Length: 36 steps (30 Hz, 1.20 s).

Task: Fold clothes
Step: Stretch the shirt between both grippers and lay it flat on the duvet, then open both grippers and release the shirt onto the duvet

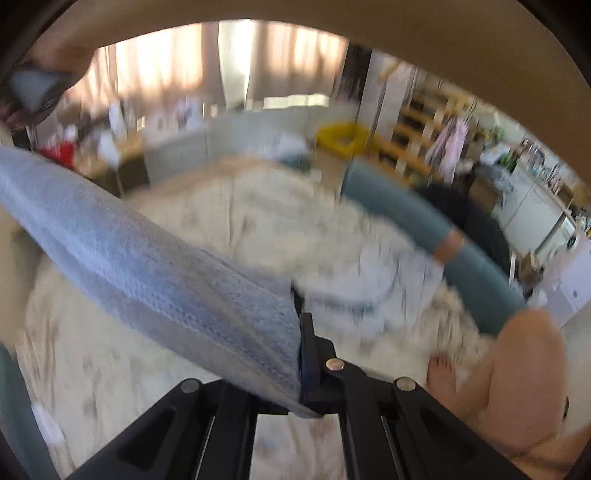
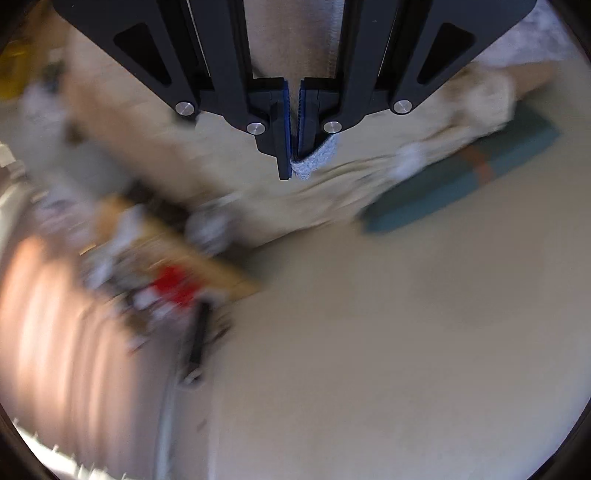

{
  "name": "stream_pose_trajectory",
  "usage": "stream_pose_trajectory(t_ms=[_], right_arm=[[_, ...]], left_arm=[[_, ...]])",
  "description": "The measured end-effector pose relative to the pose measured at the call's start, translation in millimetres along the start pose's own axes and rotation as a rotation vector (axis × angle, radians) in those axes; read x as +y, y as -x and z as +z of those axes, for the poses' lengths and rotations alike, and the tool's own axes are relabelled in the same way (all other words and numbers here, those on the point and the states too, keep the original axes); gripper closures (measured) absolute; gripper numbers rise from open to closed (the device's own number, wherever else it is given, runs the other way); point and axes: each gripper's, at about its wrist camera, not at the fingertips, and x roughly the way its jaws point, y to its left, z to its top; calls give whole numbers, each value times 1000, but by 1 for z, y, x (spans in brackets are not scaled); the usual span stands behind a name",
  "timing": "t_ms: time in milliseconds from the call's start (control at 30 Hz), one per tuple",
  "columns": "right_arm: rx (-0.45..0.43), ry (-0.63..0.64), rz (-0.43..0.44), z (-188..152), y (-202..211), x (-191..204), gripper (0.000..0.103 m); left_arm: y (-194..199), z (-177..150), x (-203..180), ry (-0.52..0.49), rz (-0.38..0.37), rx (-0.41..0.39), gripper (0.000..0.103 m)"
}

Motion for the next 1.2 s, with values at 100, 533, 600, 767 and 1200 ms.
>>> stream_pose_trajectory(t_ms=[100, 533, 600, 767, 1200], right_arm=[[74, -43, 182, -68, -67, 41, 100], [449, -170, 314, -301, -257, 149, 95], [540, -200, 239, -324, -275, 151, 90], [639, -161, 29, -354, -276, 138, 70], [404, -147, -43, -314, -87, 72, 20]], left_arm=[[-25, -65, 29, 105, 12, 92, 101], [-117, -257, 82, 319, 113, 353, 88], [-126, -273, 90, 382, 129, 392, 74], [-125, -295, 111, 537, 226, 420, 51], [-30, -272, 95, 479, 303, 314, 33]])
